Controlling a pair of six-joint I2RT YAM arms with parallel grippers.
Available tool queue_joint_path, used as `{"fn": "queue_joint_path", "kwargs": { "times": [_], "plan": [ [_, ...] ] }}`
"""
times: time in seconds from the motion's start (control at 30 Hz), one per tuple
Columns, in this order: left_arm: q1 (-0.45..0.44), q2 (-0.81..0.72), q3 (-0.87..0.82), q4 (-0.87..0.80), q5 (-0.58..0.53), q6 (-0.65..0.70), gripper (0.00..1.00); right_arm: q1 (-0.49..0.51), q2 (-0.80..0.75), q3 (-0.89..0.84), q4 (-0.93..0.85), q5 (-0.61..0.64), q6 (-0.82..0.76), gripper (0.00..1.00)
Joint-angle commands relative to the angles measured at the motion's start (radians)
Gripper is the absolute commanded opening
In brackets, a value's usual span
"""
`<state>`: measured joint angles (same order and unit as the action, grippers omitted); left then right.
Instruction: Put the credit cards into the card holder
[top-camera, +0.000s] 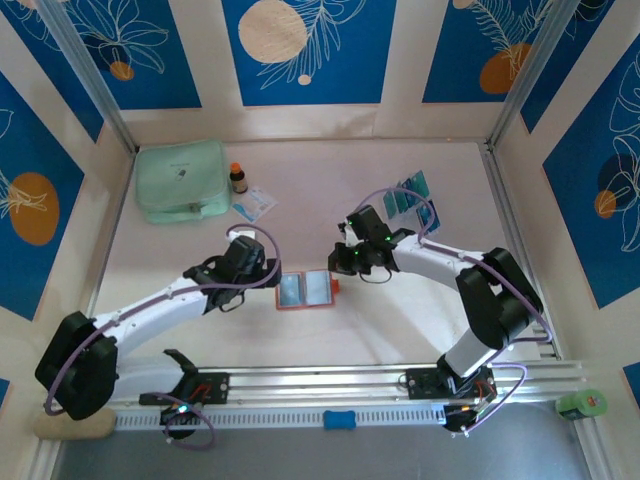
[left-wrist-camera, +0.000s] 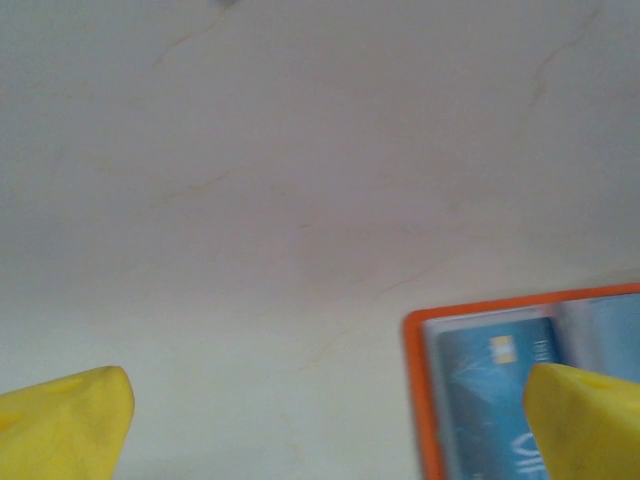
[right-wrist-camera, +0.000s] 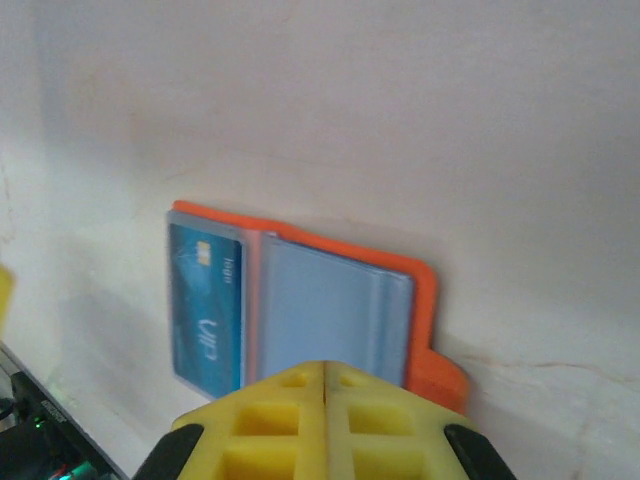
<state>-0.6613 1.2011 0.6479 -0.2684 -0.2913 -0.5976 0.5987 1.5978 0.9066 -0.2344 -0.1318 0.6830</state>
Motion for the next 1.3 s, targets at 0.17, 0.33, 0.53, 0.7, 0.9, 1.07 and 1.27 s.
{"fn": "queue_joint_path", "kwargs": {
  "times": [0.17, 0.33, 0.53, 0.7, 0.9, 1.07, 1.27],
  "plan": [
    [-0.071, 0.069, 0.019, 0.090, 0.084, -0.069, 1.00, -0.008, -0.003, 0.004, -0.005, -0.028, -0.040, 0.02],
    [-0.131, 0.141, 0.047, 0.087, 0.060, -0.074, 1.00, 0.008, 0.054, 0.050, -0.035, -0.022, -0.060, 0.02],
    [-0.167, 0.206, 0.064, 0.070, 0.034, -0.061, 1.00, 0.040, 0.122, 0.123, -0.076, -0.005, -0.090, 0.02],
    [-0.173, 0.238, 0.070, 0.067, 0.031, -0.045, 1.00, 0.050, 0.166, 0.164, -0.100, 0.001, -0.102, 0.01],
    [-0.175, 0.252, 0.075, 0.065, 0.030, -0.033, 1.00, 0.049, 0.191, 0.168, -0.106, 0.012, -0.106, 0.01],
    [-0.176, 0.258, 0.082, 0.064, 0.034, -0.025, 1.00, 0.046, 0.206, 0.153, -0.096, 0.014, -0.099, 0.01],
    [-0.178, 0.273, 0.094, 0.059, 0.035, -0.019, 1.00, 0.051, 0.244, 0.138, -0.061, -0.017, -0.078, 0.01]
  ]
}}
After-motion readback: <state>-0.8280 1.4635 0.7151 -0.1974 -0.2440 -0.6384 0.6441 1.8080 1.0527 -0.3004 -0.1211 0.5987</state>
